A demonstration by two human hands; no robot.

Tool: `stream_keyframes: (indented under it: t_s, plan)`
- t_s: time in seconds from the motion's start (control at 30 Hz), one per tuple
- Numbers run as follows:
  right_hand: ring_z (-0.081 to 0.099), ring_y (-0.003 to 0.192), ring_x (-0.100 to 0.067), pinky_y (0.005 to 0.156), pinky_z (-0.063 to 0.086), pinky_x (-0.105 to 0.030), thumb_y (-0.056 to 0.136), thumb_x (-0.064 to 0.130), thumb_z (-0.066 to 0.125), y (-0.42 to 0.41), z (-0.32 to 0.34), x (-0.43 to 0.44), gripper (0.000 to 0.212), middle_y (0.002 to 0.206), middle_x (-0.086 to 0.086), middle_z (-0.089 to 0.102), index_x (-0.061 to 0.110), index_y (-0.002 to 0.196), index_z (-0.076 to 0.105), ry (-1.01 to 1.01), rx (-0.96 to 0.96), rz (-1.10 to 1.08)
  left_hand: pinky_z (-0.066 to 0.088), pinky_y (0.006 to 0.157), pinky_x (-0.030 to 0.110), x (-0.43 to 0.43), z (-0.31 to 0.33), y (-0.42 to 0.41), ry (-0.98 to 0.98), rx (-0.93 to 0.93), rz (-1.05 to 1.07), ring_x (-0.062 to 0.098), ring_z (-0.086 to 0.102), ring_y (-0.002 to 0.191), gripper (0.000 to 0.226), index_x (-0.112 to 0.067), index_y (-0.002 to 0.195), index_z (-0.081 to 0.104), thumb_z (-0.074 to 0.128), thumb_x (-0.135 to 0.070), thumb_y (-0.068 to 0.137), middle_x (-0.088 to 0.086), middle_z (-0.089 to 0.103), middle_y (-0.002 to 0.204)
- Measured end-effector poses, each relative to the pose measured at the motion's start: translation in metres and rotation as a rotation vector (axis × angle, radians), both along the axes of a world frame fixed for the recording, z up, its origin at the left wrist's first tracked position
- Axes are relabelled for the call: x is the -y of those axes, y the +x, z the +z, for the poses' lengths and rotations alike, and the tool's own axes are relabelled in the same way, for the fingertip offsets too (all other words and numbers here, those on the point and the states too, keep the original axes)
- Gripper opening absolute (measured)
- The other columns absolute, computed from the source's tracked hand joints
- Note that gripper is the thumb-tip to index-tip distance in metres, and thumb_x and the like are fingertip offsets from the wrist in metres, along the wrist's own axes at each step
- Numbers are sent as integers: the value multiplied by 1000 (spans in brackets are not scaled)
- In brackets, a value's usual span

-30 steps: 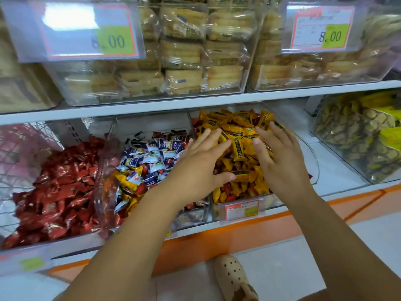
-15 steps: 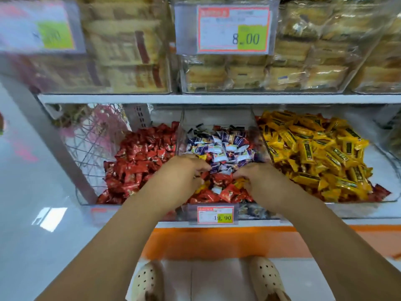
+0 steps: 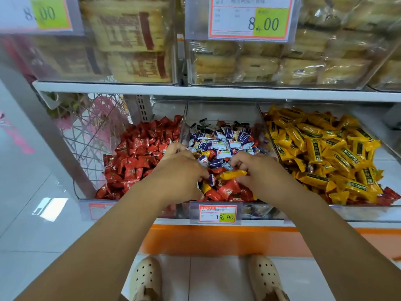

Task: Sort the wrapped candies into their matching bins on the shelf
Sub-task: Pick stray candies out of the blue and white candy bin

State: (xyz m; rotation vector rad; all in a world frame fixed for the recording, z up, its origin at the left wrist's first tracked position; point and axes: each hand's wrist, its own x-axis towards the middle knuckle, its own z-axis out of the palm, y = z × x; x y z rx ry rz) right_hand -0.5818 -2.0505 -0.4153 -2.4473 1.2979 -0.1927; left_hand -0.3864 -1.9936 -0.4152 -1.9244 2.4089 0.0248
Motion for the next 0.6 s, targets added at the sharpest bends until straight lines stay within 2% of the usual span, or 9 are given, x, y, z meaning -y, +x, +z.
stream_keyframes:
  t_s: [0.13, 0.2, 0.27, 0.37, 0.5, 0.57, 0.6]
  plan:
    - [57, 81, -15, 62, 41, -26, 94, 25, 58, -13, 28, 1, 25, 106, 2, 64, 33, 118, 58, -36, -1, -66, 1, 96, 27, 0, -4, -3, -74, -13, 23, 4, 43, 110, 37, -45, 117, 61, 63, -51, 80, -22, 65, 94]
    - [59, 85, -16, 68, 45, -26, 94, 25, 59, -19, 39, -1, 26, 108, 1, 65, 32, 119, 60, -18, -62, -75, 2, 93, 26, -1, -3, -6, -105, -22, 45, 5, 46, 105, 30, -42, 110, 66, 61, -41, 80, -18, 67, 89]
    - [59, 97, -18, 78, 45, -26, 94, 20, 59, -16, 37, -7, 30, 115, 0, 63, 29, 122, 60, 5, -214, -45, 4, 91, 24, -1, -2, -7, -125, -63, 67, 5, 48, 101, 28, -39, 108, 67, 61, -34, 81, -15, 68, 87]
    - [60, 95, -21, 77, 48, -28, 92, 7, 56, -7, 22, -13, 40, 110, -6, 63, 19, 129, 52, 16, -359, 4, 6, 90, 20, 0, -1, -6, -162, -162, 91, 3, 50, 97, 24, -41, 107, 67, 60, -36, 84, -15, 68, 89]
    - [58, 86, -22, 69, 49, -32, 90, 10, 59, -6, 9, -12, 54, 97, -6, 60, 16, 139, 34, -15, -369, -4, 9, 93, 16, 0, 2, -4, -163, -299, 126, 2, 53, 94, 20, -39, 108, 67, 60, -34, 90, -18, 66, 90]
    - [57, 81, -23, 65, 45, -32, 90, 8, 56, -5, 6, -14, 45, 89, -4, 57, 17, 131, 40, -81, -326, -27, 16, 103, 17, -1, 8, -3, -143, -330, 131, -1, 50, 84, 22, -37, 110, 67, 61, -30, 91, -19, 64, 88]
    - [58, 78, -24, 63, 43, -31, 90, 6, 56, -5, 5, -14, 39, 87, -4, 60, 19, 125, 44, -111, -280, -43, 27, 104, 18, -2, 11, -2, -133, -356, 131, -5, 49, 77, 22, -36, 111, 67, 61, -28, 91, -18, 65, 92]
